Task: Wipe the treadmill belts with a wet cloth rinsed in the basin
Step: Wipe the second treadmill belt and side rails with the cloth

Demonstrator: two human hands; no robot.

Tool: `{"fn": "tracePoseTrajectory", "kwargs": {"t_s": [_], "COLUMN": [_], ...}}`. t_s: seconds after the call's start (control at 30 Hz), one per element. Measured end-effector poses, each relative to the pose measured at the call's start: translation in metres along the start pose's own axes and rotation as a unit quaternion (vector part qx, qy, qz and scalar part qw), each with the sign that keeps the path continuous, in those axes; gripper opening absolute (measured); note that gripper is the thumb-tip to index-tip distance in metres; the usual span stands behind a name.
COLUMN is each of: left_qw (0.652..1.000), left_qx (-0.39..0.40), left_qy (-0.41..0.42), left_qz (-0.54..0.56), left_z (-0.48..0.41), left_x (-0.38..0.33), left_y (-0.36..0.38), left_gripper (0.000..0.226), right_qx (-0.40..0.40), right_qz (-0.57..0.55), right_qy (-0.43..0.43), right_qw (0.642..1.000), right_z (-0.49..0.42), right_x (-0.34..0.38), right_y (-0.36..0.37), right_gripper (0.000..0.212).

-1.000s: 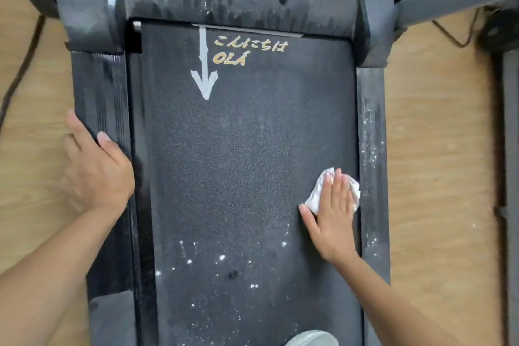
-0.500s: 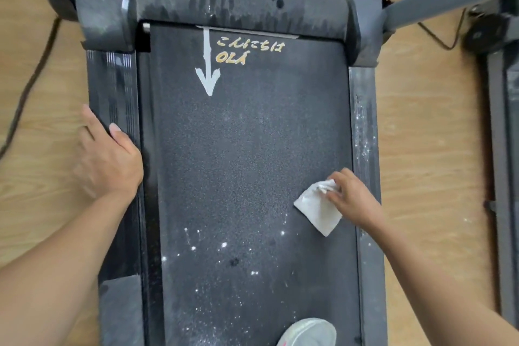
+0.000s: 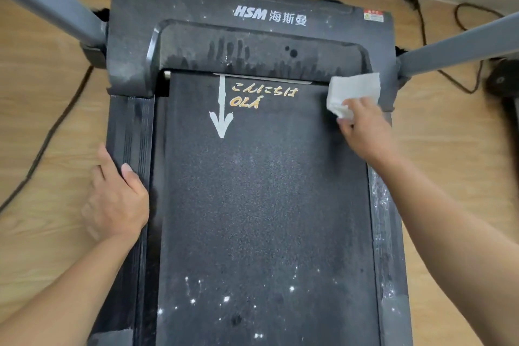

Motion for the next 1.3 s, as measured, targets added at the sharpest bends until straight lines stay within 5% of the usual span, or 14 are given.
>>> {"fn": "tracePoseTrajectory", "kwargs": {"t_s": [0.07, 0.2, 0.3, 0.5, 0.63, 0.8, 1.0, 1.13, 1.2, 1.3], "left_qw": [1.0, 1.0, 1.0, 1.0, 0.999, 0.999, 0.999, 1.0, 1.0, 1.0], "left_qx": [0.005, 0.015, 0.018, 0.007, 0.014, 0.024, 0.027, 0.027, 0.023, 0.019], "left_qy": [-0.003, -0.01, -0.008, -0.01, 0.005, 0.007, 0.013, 0.002, 0.003, 0.012], "left_qz": [0.001, -0.002, -0.001, -0.018, -0.032, -0.036, -0.02, -0.008, -0.011, -0.01], "left_z": [-0.001, -0.002, -0.002, -0.004, -0.004, -0.005, -0.005, -0.005, -0.005, -0.006], "left_x": [0.001, 0.001, 0.001, 0.002, 0.0, 0.0, 0.001, 0.002, 0.003, 0.004], "left_y": [0.001, 0.002, 0.004, 0.006, 0.007, 0.005, 0.007, 0.006, 0.006, 0.009], "left_gripper": [0.056, 0.056, 0.056, 0.056, 0.057, 0.058, 0.057, 0.057, 0.057, 0.057], "right_qx": [0.041, -0.053, -0.029, -0.087, -0.07, 0.0, 0.033, 0.063, 0.065, 0.058], "right_qz": [0.037, 0.025, -0.034, -0.132, -0.13, -0.139, -0.057, 0.033, 0.066, 0.077], "right_qy": [0.0, 0.001, 0.024, 0.249, 0.291, 0.215, -0.086, -0.301, -0.298, -0.183], "right_qw": [0.998, 0.998, 0.999, 0.956, 0.945, 0.967, 0.994, 0.951, 0.95, 0.978], "right_z": [0.008, -0.009, -0.023, -0.03, -0.05, -0.037, 0.009, 0.001, -0.015, -0.018], "right_x": [-0.001, 0.002, 0.002, 0.038, 0.108, 0.239, 0.348, 0.278, 0.213, 0.108], "right_y": [0.025, 0.007, 0.023, 0.078, 0.092, 0.114, 0.146, 0.129, 0.111, 0.085], "right_gripper": [0.043, 0.052, 0.067, 0.105, 0.128, 0.127, 0.117, 0.105, 0.099, 0.098]}}
Point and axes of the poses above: each hand's wrist, its own z-axis away from the middle knuckle, its own y-axis out of the palm, x = y × z, the point moved 5 cm from there along -z, towards the middle knuckle, and after that the axes turned 3 degrees about -z, right-handed, at the moved point
